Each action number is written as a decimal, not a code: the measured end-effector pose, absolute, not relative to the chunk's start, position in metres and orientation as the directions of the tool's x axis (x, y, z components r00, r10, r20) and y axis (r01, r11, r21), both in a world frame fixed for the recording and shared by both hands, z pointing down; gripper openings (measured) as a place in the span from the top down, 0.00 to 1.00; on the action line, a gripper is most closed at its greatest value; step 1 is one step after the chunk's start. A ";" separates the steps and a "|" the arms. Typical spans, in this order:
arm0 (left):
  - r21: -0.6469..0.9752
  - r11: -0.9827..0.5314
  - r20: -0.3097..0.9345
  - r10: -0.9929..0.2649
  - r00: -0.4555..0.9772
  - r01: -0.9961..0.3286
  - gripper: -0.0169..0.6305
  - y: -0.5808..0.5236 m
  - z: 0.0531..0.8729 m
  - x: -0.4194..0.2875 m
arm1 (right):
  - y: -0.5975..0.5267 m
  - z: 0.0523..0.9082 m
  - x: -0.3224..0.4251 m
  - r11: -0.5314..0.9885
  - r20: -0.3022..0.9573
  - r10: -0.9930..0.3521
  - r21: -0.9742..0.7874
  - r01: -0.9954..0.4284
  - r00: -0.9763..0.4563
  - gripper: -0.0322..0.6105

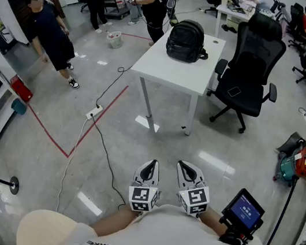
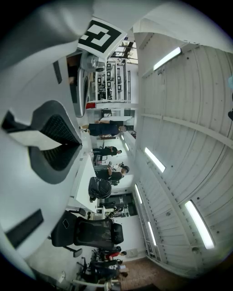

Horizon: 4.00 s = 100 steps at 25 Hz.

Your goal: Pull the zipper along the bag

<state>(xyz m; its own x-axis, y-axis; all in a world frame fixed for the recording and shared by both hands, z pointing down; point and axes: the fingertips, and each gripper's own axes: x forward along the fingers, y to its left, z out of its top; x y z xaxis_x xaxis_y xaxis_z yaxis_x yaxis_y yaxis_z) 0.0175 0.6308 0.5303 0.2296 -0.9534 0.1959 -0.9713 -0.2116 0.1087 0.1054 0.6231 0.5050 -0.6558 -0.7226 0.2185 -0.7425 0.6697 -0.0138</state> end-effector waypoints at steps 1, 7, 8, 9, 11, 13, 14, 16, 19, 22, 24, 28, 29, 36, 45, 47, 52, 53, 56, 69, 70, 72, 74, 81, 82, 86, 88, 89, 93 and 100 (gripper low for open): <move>0.109 -0.212 0.195 -0.953 0.230 -0.971 0.97 0.630 0.530 0.017 | 0.623 0.505 0.105 0.670 0.218 -0.723 -0.015 -0.743 -0.656 0.95; 0.117 -0.212 0.196 -0.953 0.232 -0.970 0.97 0.629 0.531 0.018 | 0.622 0.504 0.106 0.668 0.212 -0.724 -0.024 -0.744 -0.656 0.95; 0.117 -0.212 0.197 -0.953 0.232 -0.970 0.97 0.629 0.532 0.018 | 0.623 0.504 0.106 0.668 0.209 -0.724 -0.027 -0.744 -0.657 0.95; 0.117 -0.212 0.198 -0.953 0.232 -0.970 0.97 0.629 0.532 0.019 | 0.623 0.505 0.107 0.667 0.205 -0.725 -0.031 -0.744 -0.658 0.95; 0.119 -0.212 0.199 -0.952 0.232 -0.970 0.97 0.629 0.534 0.019 | 0.622 0.505 0.108 0.666 0.198 -0.726 -0.035 -0.745 -0.658 0.95; 0.120 -0.213 0.201 -0.951 0.234 -0.970 0.97 0.628 0.534 0.020 | 0.622 0.504 0.109 0.664 0.197 -0.728 -0.037 -0.747 -0.657 0.95; 0.120 -0.213 0.201 -0.951 0.234 -0.970 0.97 0.628 0.533 0.021 | 0.622 0.504 0.109 0.663 0.197 -0.729 -0.037 -0.748 -0.656 0.95; 0.121 -0.216 0.202 -0.950 0.237 -0.969 0.97 0.628 0.533 0.023 | 0.622 0.502 0.111 0.660 0.197 -0.731 -0.037 -0.750 -0.653 0.95; 0.120 -0.224 0.206 -0.947 0.245 -0.967 0.97 0.627 0.533 0.027 | 0.622 0.502 0.115 0.653 0.196 -0.738 -0.035 -0.756 -0.646 0.95; 0.118 -0.239 0.211 -0.943 0.259 -0.964 0.97 0.625 0.533 0.036 | 0.621 0.501 0.124 0.641 0.196 -0.748 -0.035 -0.766 -0.635 0.95; 0.118 -0.247 0.213 -0.940 0.268 -0.962 0.97 0.623 0.532 0.045 | 0.620 0.499 0.133 0.633 0.196 -0.754 -0.037 -0.773 -0.627 0.95; 0.119 -0.269 0.214 -0.933 0.290 -0.956 0.97 0.614 0.530 0.064 | 0.612 0.500 0.153 0.612 0.201 -0.770 -0.040 -0.790 -0.606 0.95; 0.117 -0.274 0.214 -0.932 0.294 -0.954 0.97 0.611 0.530 0.069 | 0.610 0.500 0.158 0.607 0.200 -0.773 -0.041 -0.793 -0.602 0.95; 0.108 -0.292 0.213 -0.927 0.309 -0.950 0.97 0.591 0.526 0.101 | 0.593 0.498 0.190 0.590 0.191 -0.787 -0.049 -0.806 -0.587 0.95; 0.105 -0.307 0.217 -0.921 0.324 -0.946 0.97 0.581 0.527 0.138 | 0.586 0.501 0.226 0.579 0.199 -0.792 -0.055 -0.814 -0.577 0.95; 0.106 -0.317 0.227 -0.915 0.333 -0.942 0.97 0.578 0.530 0.146 | 0.583 0.503 0.234 0.569 0.203 -0.797 -0.059 -0.820 -0.568 0.95; 0.098 -0.351 0.231 -0.902 0.364 -0.931 0.97 0.566 0.533 0.156 | 0.573 0.509 0.244 0.545 0.207 -0.812 -0.067 -0.836 -0.546 0.95; 0.098 -0.357 0.231 -0.900 0.370 -0.929 0.97 0.561 0.533 0.158 | 0.569 0.510 0.245 0.540 0.209 -0.814 -0.068 -0.839 -0.541 0.95; 0.102 -0.377 0.234 -0.890 0.391 -0.921 0.97 0.536 0.535 0.164 | 0.548 0.511 0.249 0.522 0.214 -0.825 -0.067 -0.850 -0.523 0.95; 0.113 -0.462 0.199 -0.857 0.476 -0.880 0.97 0.400 0.525 0.163 | 0.419 0.498 0.245 0.441 0.196 -0.878 -0.031 -0.897 -0.438 0.95; 0.113 -0.468 0.198 -0.853 0.482 -0.876 0.97 0.392 0.524 0.161 | 0.410 0.498 0.243 0.436 0.197 -0.880 -0.029 -0.900 -0.432 0.95; 0.114 -0.481 0.199 -0.846 0.494 -0.870 0.97 0.373 0.525 0.157 | 0.392 0.498 0.238 0.424 0.198 -0.885 -0.028 -0.905 -0.421 0.95; 0.115 -0.492 0.200 -0.839 0.506 -0.863 0.97 0.355 0.526 0.154 | 0.376 0.498 0.234 0.411 0.196 -0.892 -0.028 -0.911 -0.408 0.95; 0.132 -0.508 0.211 -0.825 0.525 -0.851 0.97 0.314 0.533 0.148 | 0.335 0.508 0.225 0.384 0.225 -0.896 -0.037 -0.922 -0.383 0.95; 0.136 -0.506 0.215 -0.824 0.524 -0.852 0.97 0.310 0.534 0.148 | 0.331 0.508 0.224 0.386 0.227 -0.895 -0.039 -0.922 -0.384 0.95; 0.144 -0.496 0.228 -0.826 0.516 -0.856 0.97 0.289 0.540 0.151 | 0.307 0.514 0.226 0.395 0.238 -0.888 -0.040 -0.918 -0.393 0.95; 0.140 -0.485 0.230 -0.832 0.505 -0.863 0.97 0.276 0.541 0.153 | 0.293 0.515 0.229 0.406 0.239 -0.883 -0.042 -0.913 -0.404 0.95; 0.137 -0.477 0.230 -0.837 0.497 -0.868 0.97 0.268 0.540 0.155 | 0.285 0.515 0.232 0.414 0.237 -0.880 -0.042 -0.909 -0.412 0.95; 0.129 -0.435 0.235 -0.860 0.453 -0.891 0.97 0.231 0.537 0.167 | 0.246 0.510 0.248 0.449 0.232 -0.864 -0.045 -0.892 -0.447 0.95; 0.102 -0.369 0.227 -0.896 0.383 -0.924 0.97 0.166 0.525 0.196 | 0.176 0.501 0.283 0.511 0.213 -0.835 -0.046 -0.858 -0.508 0.95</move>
<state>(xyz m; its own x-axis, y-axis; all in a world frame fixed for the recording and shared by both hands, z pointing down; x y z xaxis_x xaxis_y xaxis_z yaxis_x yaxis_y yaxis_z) 0.1963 0.1662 0.5247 0.3826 -0.8957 0.2266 -0.9239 -0.3688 0.1021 0.2831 0.1756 0.5008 -0.5080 -0.8347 0.2128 -0.8585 0.5108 -0.0456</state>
